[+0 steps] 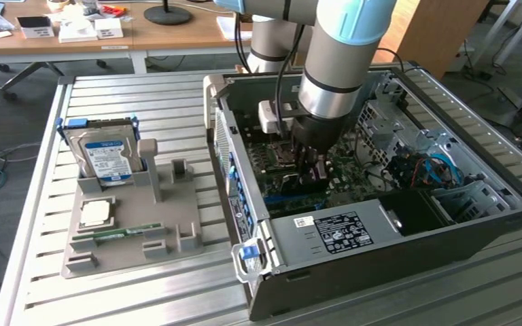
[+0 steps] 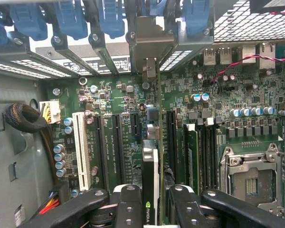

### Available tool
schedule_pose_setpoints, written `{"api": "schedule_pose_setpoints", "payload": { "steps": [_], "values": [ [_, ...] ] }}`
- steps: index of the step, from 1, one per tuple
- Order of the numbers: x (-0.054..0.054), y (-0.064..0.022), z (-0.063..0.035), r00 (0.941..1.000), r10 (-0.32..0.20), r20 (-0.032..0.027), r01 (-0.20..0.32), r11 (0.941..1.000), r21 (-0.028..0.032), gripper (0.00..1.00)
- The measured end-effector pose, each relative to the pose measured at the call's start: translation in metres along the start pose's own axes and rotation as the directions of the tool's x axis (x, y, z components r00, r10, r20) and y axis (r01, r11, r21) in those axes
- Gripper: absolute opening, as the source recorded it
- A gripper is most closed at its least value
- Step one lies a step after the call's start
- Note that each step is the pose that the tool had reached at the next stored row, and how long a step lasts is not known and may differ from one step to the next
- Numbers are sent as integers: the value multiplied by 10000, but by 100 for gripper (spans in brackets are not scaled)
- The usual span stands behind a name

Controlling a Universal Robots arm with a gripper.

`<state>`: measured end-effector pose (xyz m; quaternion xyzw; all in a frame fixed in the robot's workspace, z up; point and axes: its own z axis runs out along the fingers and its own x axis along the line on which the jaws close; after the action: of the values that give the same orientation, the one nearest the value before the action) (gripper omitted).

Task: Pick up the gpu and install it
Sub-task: 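Insert the gpu into the slot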

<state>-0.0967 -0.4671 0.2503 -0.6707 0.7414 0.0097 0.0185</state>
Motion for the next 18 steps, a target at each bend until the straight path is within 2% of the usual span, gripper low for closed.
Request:
{"api": "schedule_pose_setpoints", "payload": {
  "steps": [4, 18],
  "values": [
    [-1, -1, 4, 10000, 1, 16, -1, 10000, 1, 27],
    [2, -3, 49, 10000, 0, 12, 0, 10000, -1, 27]
  ]
}}
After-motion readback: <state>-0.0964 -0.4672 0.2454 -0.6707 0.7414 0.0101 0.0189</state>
